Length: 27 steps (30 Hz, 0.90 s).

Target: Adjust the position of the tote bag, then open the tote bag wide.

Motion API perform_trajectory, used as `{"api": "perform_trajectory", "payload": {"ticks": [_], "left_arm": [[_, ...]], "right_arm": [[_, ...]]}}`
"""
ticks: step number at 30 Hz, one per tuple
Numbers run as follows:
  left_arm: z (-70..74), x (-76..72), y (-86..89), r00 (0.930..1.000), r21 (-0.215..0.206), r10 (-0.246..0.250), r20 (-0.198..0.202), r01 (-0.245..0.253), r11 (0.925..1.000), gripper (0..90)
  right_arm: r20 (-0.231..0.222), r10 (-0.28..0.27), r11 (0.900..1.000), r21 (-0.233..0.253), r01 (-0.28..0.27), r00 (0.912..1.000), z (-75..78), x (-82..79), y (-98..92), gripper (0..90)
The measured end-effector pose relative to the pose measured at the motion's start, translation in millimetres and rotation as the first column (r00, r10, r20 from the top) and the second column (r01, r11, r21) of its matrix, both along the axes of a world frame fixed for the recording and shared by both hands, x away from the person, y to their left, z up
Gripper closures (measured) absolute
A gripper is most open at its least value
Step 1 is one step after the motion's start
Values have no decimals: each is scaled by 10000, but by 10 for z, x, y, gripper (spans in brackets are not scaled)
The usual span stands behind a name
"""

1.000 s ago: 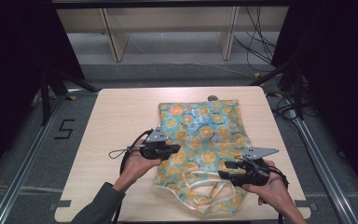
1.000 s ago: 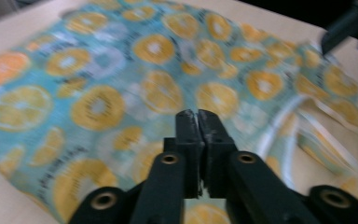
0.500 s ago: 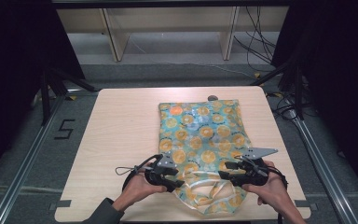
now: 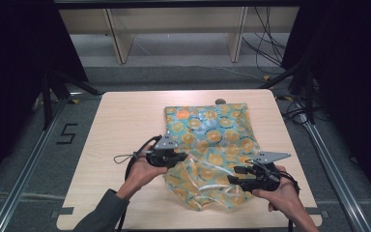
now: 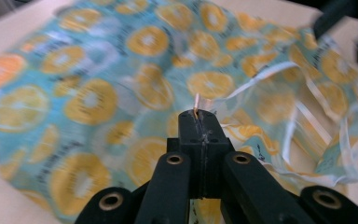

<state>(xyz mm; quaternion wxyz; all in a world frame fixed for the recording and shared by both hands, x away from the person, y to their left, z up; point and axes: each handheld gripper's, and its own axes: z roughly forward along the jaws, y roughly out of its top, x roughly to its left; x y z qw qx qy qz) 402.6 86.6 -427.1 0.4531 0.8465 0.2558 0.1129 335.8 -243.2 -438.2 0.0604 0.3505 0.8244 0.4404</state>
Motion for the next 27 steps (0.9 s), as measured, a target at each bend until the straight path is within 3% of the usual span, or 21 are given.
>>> {"api": "perform_trajectory", "payload": {"ticks": [2, 3, 7, 12, 15, 16, 17, 18, 19, 22, 24, 25, 26, 27], "left_arm": [[22, 44, 17, 10000, 13, -24, 64, 24, 10000, 897], [47, 95, 27, 9996, -199, 276, 77, -274, 9994, 897], [95, 257, 39, 9992, -593, 388, -62, -391, 9975, 898], [123, 340, -6, 9988, -727, 481, -104, -488, 9962, 897], [132, 369, -9, 9990, -814, 424, -112, -432, 9957, 897], [133, 388, -8, 9994, -743, 346, 70, -340, 9967, 897], [134, 386, -4, 9990, -793, 407, -199, -421, 9960, 897], [125, 406, 1, 9985, -814, 527, -168, -539, 9952, 897], [125, 406, 1, 9985, -814, 527, -168, -539, 9952, 897], [102, 452, 16, 9978, -935, 616, -255, -637, 9936, 897], [95, 499, 37, 9974, -819, 690, -212, -705, 9941, 897], [95, 499, 37, 9974, -819, 690, -212, -705, 9941, 897], [86, 512, 38, 9963, -852, 839, -190, -852, 9927, 897], [74, 524, 42, 9955, -870, 902, -302, -925, 9919, 897]], "right_arm": [[-163, -62, 10000, 33, 62, 9998, 7, -13, 6, 524], [-61, 27, 10000, 37, -27, 10000, 4, -7, 7, 523], [-62, 397, 9992, 4, -397, 9992, 13, -29, 58, 513], [-26, 894, 9957, -220, -894, 9960, -32, -25, 213, 501], [-50, 995, 9901, -986, -995, 9950, -143, 23, 368, 509], [-65, 1068, 9853, -1330, -1067, 9943, -173, 48, 382, 533], [-65, 1068, 9853, -1330, -1067, 9943, -173, 48, 382, 533], [-324, 1059, 9810, -1600, -1097, 9938, -246, 48, 428, 677], [-324, 1059, 9810, -1600, -1097, 9938, -246, 48, 428, 677], [-47, 1420, 9621, -2347, -1391, 9899, -281, 53, 434, 869], [585, 1369, 9694, -2133, -1216, 9889, -165, 67, 415, 900], [585, 1369, 9694, -2133, -1216, 9889, -165, 67, 415, 900], [1008, 1468, 9708, -2058, -1237, 9840, -94, 103, 396, 900], [1064, 1262, 9746, -1989, -1033, 9863, -9, 131, 375, 900]]}}
